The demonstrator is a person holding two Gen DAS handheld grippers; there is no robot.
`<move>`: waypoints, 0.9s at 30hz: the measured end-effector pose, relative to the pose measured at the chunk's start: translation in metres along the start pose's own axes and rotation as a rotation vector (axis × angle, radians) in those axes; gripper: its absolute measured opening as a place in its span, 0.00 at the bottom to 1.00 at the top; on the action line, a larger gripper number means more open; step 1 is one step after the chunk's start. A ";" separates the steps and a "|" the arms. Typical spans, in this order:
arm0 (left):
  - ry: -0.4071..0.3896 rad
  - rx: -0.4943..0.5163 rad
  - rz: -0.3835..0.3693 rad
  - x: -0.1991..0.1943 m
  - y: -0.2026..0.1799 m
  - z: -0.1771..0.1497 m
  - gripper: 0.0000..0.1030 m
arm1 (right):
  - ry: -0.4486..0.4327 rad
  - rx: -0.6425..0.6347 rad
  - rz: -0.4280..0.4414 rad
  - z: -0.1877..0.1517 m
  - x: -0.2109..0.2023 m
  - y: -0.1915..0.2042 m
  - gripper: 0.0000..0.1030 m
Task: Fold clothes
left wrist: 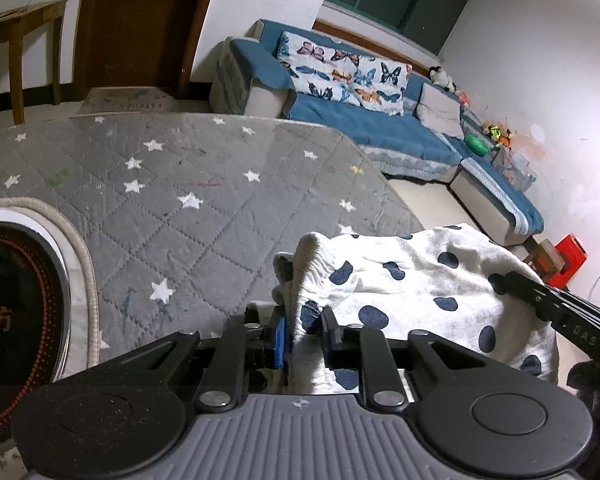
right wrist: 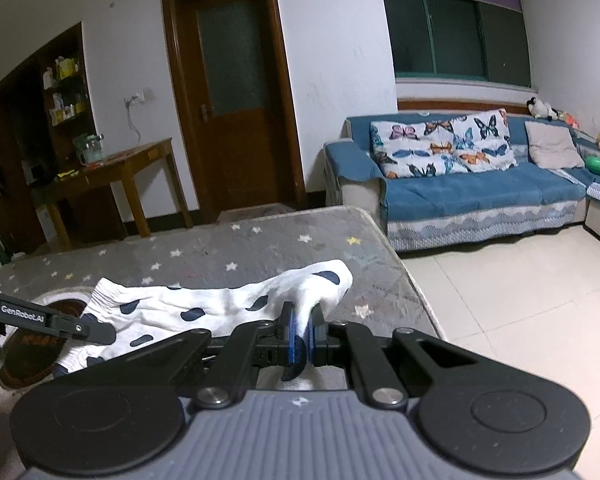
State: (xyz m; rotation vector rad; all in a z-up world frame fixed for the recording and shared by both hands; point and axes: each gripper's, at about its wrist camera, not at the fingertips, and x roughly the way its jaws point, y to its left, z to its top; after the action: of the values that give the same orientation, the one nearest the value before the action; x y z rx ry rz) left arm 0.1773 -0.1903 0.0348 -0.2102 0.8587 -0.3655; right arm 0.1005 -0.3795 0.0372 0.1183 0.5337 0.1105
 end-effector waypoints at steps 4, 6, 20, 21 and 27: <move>0.021 0.005 0.009 0.007 0.002 -0.003 0.21 | 0.054 0.012 -0.012 -0.011 0.012 -0.006 0.09; 0.030 0.007 0.014 0.010 0.003 -0.004 0.28 | 0.081 0.013 -0.024 -0.016 0.017 -0.008 0.13; -0.007 0.031 0.015 0.015 -0.002 0.005 0.39 | 0.119 0.021 0.002 -0.016 0.051 -0.008 0.24; -0.008 0.038 0.011 0.017 -0.003 0.007 0.39 | 0.129 0.026 0.005 -0.016 0.056 -0.008 0.25; 0.001 0.074 0.034 0.040 -0.006 0.012 0.39 | 0.174 0.068 0.004 -0.019 0.089 -0.009 0.27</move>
State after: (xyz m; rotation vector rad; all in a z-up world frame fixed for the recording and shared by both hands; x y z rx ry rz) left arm 0.2087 -0.2115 0.0169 -0.1261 0.8471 -0.3648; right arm 0.1674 -0.3752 -0.0250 0.1775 0.7112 0.1073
